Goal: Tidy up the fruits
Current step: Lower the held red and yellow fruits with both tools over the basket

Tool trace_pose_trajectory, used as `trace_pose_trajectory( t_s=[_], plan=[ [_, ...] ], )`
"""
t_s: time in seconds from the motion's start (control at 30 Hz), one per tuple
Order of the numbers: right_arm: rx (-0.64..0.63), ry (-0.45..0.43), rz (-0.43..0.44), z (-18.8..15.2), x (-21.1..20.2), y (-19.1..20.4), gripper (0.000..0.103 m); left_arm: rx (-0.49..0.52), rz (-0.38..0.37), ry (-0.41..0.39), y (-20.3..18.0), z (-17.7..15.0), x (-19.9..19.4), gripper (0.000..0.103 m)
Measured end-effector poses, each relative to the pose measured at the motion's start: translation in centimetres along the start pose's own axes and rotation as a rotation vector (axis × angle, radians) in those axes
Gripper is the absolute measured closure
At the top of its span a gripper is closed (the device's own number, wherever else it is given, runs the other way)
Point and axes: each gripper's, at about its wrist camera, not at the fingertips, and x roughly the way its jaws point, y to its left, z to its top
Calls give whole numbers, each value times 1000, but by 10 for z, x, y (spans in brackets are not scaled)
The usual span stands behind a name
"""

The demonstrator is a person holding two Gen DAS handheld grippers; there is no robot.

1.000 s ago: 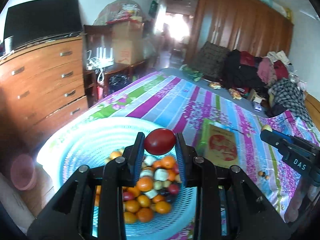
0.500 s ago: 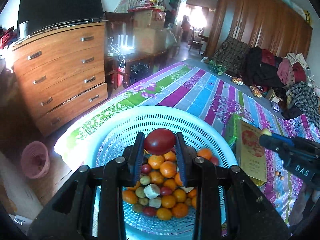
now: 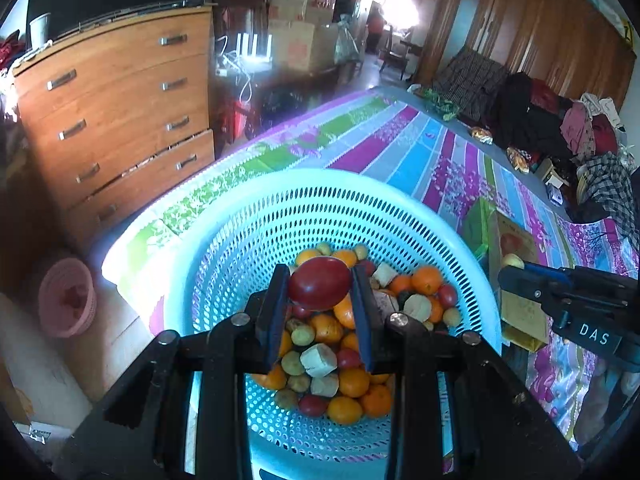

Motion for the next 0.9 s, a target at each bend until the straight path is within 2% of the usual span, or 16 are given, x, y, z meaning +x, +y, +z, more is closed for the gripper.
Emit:
trace_pose_trajectory(
  t_s=[0.9],
  plan=[
    [-9,68,10,-3,26,16,77,-10,1,62,14,-8,16,72]
  ],
)
